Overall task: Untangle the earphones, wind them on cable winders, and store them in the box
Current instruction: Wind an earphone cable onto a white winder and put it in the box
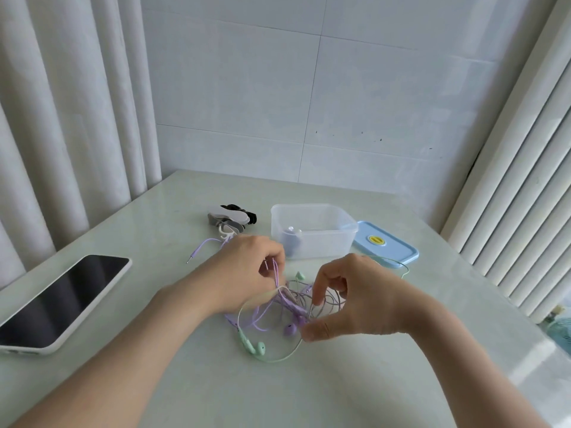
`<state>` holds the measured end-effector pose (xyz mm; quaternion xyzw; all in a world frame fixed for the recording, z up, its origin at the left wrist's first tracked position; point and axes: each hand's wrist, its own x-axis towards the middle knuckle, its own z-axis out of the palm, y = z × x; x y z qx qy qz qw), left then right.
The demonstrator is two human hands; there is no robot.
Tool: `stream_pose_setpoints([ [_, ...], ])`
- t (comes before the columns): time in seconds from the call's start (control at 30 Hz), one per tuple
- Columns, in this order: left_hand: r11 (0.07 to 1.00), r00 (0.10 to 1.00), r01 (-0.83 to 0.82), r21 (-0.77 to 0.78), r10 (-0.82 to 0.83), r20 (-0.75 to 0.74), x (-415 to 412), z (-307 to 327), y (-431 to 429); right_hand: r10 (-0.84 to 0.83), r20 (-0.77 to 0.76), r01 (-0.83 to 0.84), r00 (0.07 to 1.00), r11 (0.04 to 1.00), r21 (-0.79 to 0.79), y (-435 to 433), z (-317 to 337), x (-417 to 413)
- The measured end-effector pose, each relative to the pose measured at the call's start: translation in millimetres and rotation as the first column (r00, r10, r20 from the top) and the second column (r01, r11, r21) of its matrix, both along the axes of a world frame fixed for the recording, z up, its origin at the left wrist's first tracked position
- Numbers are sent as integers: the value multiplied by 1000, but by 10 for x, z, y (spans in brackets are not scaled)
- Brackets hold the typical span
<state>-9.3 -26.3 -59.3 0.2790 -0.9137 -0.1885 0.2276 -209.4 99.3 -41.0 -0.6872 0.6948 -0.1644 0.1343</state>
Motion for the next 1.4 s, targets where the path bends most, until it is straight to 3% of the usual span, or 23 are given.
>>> stream_pose_setpoints([
  [0.1, 994, 985, -89, 58, 97, -140, 7, 39, -9, -3, -14, 1, 1000, 996, -94, -21, -52, -5],
  [0.17, 973, 951, -146, 179, 188, -247, 12, 56, -33, -13, 8, 14, 1000, 991, -136, -17, -49, -1],
  [0.37, 880, 877, -5, 475, 232, -421, 1, 91, -40, -32, 45, 37, 998, 992, -118, -44, -69, 20],
  [0.53, 863, 859, -44, 503, 290, -423, -17, 56, -78, -7, 367, 111, 930, 958, -264, -103, -56, 66],
  [0.7, 811, 968, 51, 582, 103, -229, 26, 135, 1, -13, 592, 288, 806, 882, -373, -101, -5, 130],
  [0.77, 768, 972, 20, 640, 136, -193, 48, 163, 30, -38, 669, 346, 743, 877, -334, -96, 26, 165],
  [0.83, 767, 975, 117, 631, 31, -220, 73, 192, 39, -58, 693, 374, 718, 872, -315, -94, 42, 186],
  [0.9, 733, 940, 290, 616, -96, -328, 77, 208, 43, -69, 641, 374, 765, 857, -355, -97, 36, 172],
  [0.97, 669, 892, 391, 632, -105, -440, 95, 212, 31, -66, 581, 350, 811, 851, -392, -105, 14, 146],
  [1.13, 849, 922, 181, 496, 29, -387, 53, 253, 93, 19, 520, 212, 854, 900, -380, -126, -26, 126],
  [1.23, 866, 872, 108, 489, 154, -465, 1, 181, 48, -8, 644, 262, 765, 917, -300, -141, -47, 124],
  [1.4, 889, 781, 92, 448, 215, -587, 6, 160, -50, -168, 584, 371, 794, 895, -247, -186, -103, -20],
])
